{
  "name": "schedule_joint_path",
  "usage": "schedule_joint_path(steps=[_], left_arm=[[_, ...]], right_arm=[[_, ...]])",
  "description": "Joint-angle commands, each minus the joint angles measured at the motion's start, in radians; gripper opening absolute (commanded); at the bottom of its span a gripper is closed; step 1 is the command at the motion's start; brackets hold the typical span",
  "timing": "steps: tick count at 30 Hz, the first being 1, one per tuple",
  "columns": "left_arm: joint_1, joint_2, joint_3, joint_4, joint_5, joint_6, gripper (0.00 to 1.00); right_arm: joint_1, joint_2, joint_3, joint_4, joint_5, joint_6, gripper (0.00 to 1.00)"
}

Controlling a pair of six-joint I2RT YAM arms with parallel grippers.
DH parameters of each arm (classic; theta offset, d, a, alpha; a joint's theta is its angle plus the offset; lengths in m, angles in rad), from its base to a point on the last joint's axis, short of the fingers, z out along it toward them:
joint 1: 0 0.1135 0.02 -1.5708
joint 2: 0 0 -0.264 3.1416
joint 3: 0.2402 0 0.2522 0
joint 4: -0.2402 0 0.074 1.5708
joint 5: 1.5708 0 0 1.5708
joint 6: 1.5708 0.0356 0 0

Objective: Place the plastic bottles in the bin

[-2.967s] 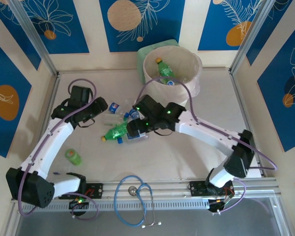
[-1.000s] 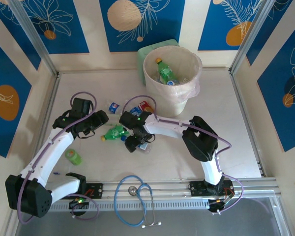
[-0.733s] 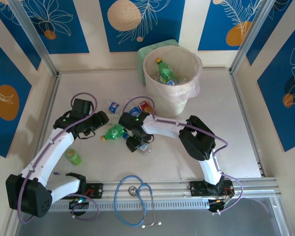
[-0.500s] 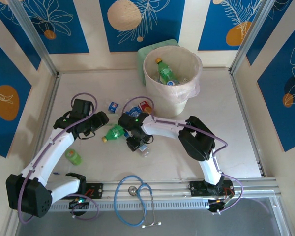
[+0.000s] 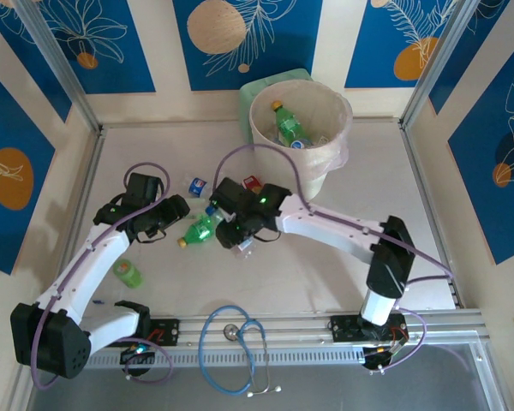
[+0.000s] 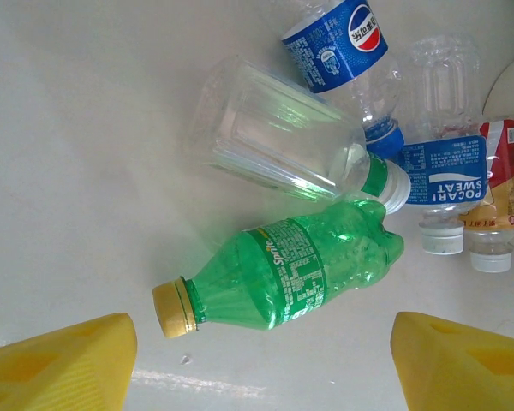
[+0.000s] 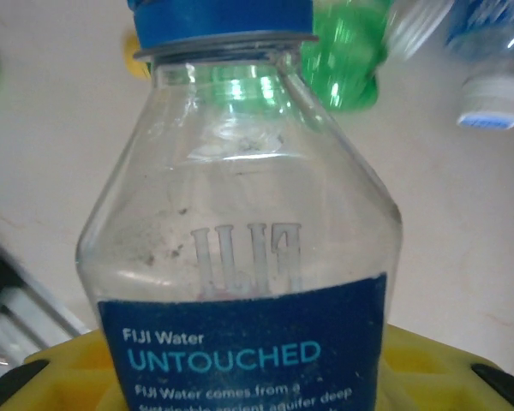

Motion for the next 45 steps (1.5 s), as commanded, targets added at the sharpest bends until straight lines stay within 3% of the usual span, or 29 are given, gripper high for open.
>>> schedule_joint_path(steps=[1, 10, 20, 30, 39, 45], left_arm=[[0.009, 0.006, -0.009, 0.002, 0.009, 0.022, 0.78], [0.008, 0.021, -0.007, 0.008, 0.024, 0.030, 0.78], [0.008, 0.051, -0.004, 0.024, 0.044, 0.042, 0.78], [0.008, 0.088, -0.016, 0.057, 0.078, 0.056, 0.78], [0.007, 0.094, -0.029, 0.077, 0.088, 0.049, 0.78], [0.007, 0.100, -0.038, 0.086, 0.098, 0.058, 0.78]], right_arm=[[-0.034, -0.079, 0.112, -0.059, 0.014, 0.029, 0.43], [-0.223, -0.054, 0.580, -0.204, 0.104, 0.000, 0.43], [-0.538, 0.190, 1.029, -0.371, 0.095, -0.005, 0.43], [-0.711, 0.248, 0.985, -0.329, 0.028, 0.001, 0.43], [-0.745, 0.310, 0.971, -0.352, 0.014, -0.009, 0.44], [-0.747, 0.305, 0.945, -0.362, 0.068, 0.004, 0.70]])
